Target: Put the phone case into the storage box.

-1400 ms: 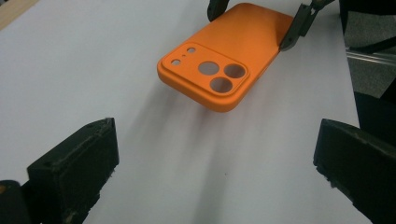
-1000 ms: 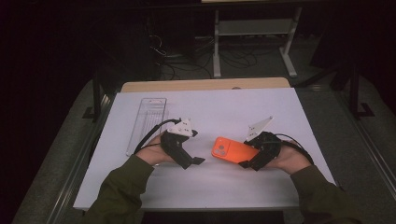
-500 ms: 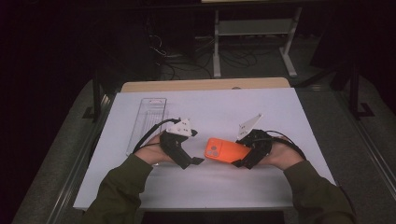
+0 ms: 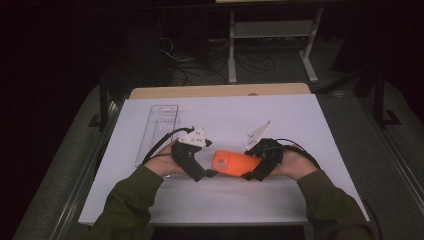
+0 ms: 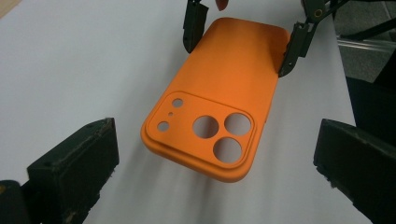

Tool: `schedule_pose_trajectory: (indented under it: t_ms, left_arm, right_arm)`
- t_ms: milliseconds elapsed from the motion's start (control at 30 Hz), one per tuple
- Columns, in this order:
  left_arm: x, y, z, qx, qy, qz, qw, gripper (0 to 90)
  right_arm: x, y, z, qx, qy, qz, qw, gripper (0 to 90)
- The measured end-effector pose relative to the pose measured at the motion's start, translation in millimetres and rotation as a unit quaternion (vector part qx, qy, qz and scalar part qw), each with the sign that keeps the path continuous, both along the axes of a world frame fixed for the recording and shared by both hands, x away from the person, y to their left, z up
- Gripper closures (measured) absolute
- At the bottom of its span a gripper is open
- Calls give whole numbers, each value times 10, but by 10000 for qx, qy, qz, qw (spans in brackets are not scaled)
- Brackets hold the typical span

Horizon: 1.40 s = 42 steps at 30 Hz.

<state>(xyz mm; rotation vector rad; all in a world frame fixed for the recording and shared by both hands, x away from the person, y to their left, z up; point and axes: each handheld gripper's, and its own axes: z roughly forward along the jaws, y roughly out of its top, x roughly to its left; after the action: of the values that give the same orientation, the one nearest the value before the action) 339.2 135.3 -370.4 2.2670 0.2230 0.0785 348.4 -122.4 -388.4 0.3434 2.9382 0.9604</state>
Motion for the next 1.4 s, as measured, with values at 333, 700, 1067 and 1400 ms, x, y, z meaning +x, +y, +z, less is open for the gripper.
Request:
schedule_pose_trajectory:
  t_ms: [333, 700, 1067, 1400]
  left_arm:
    - [-26, -45, -36, 112, 15, -115, 9999, 0]
    - [-58, -112, -81, 203, 93, -339, 9992, 0]
    - [-73, -154, -112, 282, 50, -526, 9982, 0]
    - [-108, -200, -153, 454, 157, -624, 9969, 0]
  right_arm:
    - [-50, 46, -9, -6, 19, 111, 9999, 152]
    - [-122, 166, -32, -68, 17, 364, 9993, 152]
    - [-167, 244, -22, -58, -31, 523, 9986, 152]
    - [-218, 329, -14, -53, -72, 664, 9978, 152]
